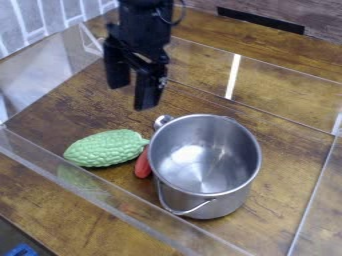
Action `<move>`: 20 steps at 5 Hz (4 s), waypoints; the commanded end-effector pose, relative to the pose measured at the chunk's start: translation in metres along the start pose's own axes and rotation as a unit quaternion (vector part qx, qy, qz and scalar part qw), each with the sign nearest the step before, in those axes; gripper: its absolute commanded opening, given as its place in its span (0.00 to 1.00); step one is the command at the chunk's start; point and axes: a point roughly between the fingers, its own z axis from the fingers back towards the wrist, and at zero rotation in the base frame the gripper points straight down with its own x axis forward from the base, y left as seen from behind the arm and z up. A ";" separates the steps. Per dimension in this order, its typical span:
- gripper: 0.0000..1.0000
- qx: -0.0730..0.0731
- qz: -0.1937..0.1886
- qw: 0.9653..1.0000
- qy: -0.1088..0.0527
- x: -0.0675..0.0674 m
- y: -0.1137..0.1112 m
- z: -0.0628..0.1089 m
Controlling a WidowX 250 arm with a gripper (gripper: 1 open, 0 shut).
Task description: Move the pink spoon to the left
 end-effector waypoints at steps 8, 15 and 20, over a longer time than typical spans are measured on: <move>0.00 0.100 -0.366 0.920 -0.098 0.090 -0.012 -0.036; 0.00 0.099 -0.371 0.917 -0.103 0.099 -0.014 -0.043; 0.00 0.089 -0.368 0.921 -0.096 0.098 -0.015 -0.034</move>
